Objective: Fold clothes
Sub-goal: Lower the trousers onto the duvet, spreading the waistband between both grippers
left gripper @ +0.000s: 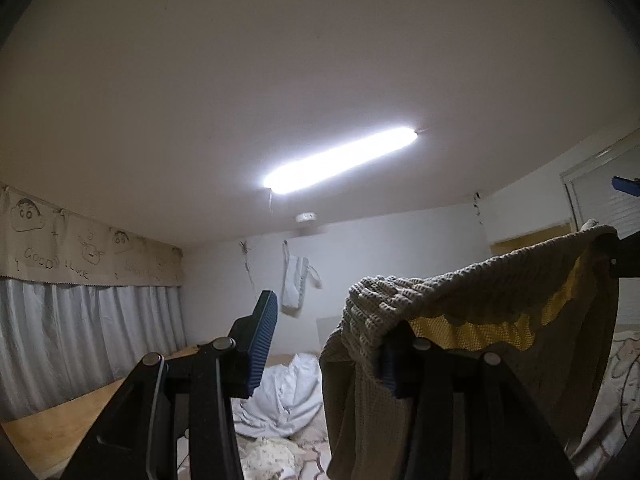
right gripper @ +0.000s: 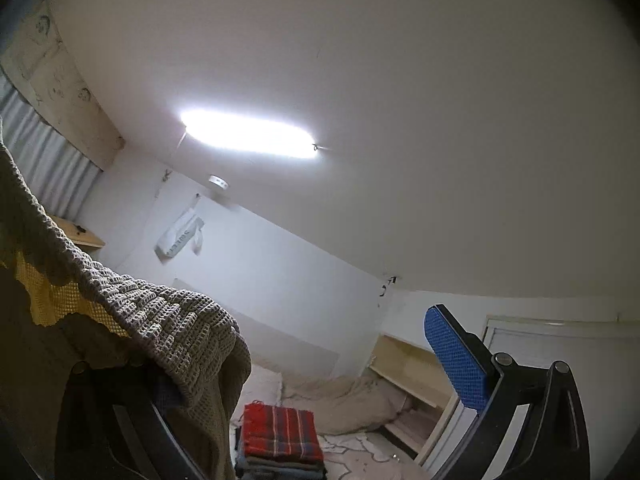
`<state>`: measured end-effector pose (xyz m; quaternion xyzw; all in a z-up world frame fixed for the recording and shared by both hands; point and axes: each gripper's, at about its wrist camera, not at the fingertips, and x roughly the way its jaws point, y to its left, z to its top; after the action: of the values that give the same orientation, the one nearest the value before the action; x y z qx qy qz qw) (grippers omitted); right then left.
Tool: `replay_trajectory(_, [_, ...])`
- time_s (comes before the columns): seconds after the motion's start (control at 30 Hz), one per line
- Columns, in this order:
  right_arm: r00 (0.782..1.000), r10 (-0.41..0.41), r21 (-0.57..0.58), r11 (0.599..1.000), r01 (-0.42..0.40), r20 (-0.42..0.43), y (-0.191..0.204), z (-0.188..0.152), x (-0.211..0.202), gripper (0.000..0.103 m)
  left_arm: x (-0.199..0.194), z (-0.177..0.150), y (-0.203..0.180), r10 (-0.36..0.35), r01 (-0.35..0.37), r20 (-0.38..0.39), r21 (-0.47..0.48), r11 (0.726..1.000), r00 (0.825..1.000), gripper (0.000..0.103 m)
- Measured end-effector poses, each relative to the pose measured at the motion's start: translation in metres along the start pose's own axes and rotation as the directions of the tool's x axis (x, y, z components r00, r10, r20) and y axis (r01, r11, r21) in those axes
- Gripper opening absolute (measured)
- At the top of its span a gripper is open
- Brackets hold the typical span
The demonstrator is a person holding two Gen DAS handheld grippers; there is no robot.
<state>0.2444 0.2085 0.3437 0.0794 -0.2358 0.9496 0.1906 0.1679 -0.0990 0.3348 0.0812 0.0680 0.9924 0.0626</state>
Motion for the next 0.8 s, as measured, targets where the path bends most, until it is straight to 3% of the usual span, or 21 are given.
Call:
replay_trajectory(0.07, [0.999,0.031,-0.003,1.0,-0.031,-0.022,-0.006,0.004,-0.008,0.103,-0.001,0.001,0.006,-0.019,0.019,-0.056,-0.009,1.0,0.998,0.047])
replay_trajectory(0.17, [0.985,0.092,-0.03,0.995,-0.097,-0.148,0.027,-0.036,0.027,0.103,0.024,-0.016,0.01,-0.051,0.044,-0.188,-0.04,0.998,0.981,0.047])
replay_trajectory(0.27, [0.951,0.147,-0.049,0.985,-0.166,-0.272,0.059,-0.076,0.061,0.103,0.071,-0.066,0.004,-0.065,0.043,-0.344,-0.069,0.997,0.937,0.047])
replay_trajectory(0.3, [0.935,0.164,-0.053,0.98,-0.189,-0.313,0.07,-0.089,0.072,0.103,0.09,-0.09,0.0,-0.066,0.039,-0.401,-0.076,0.996,0.914,0.047])
replay_trajectory(0.37, [0.899,0.195,-0.059,0.97,-0.236,-0.393,0.091,-0.116,0.095,0.103,0.137,-0.151,-0.008,-0.075,0.026,-0.524,-0.1,0.995,0.848,0.047])
replay_trajectory(0.43, [0.853,0.221,-0.06,0.958,-0.282,-0.472,0.114,-0.143,0.119,0.103,0.186,-0.219,-0.016,-0.096,0.005,-0.638,-0.143,0.99,0.764,0.047])
replay_trajectory(0.5, [0.784,0.218,-0.057,0.95,-0.307,-0.581,0.156,-0.197,0.166,0.103,0.23,-0.285,-0.018,-0.108,-0.033,-0.725,-0.178,0.983,0.68,0.046])
replay_trajectory(0.53, [0.739,0.211,-0.053,0.947,-0.317,-0.64,0.181,-0.229,0.191,0.103,0.253,-0.32,-0.023,-0.108,-0.061,-0.764,-0.189,0.98,0.636,0.046])
replay_trajectory(0.6, [0.673,0.198,-0.043,0.945,-0.324,-0.713,0.212,-0.276,0.232,0.103,0.288,-0.38,-0.034,-0.108,-0.11,-0.821,-0.203,0.973,0.56,0.045])
replay_trajectory(0.67, [0.59,0.172,-0.047,0.94,-0.337,-0.789,0.252,-0.327,0.275,0.103,0.315,-0.423,-0.043,-0.112,-0.15,-0.863,-0.211,0.966,0.493,0.044])
replay_trajectory(0.73, [0.535,0.146,-0.058,0.936,-0.346,-0.833,0.279,-0.366,0.297,0.103,0.34,-0.458,-0.044,-0.113,-0.179,-0.892,-0.21,0.961,0.438,0.044])
replay_trajectory(0.8, [0.483,0.143,-0.041,0.935,-0.351,-0.864,0.292,-0.392,0.319,0.103,0.364,-0.479,-0.044,-0.111,-0.191,-0.911,-0.2,0.961,0.397,0.044])
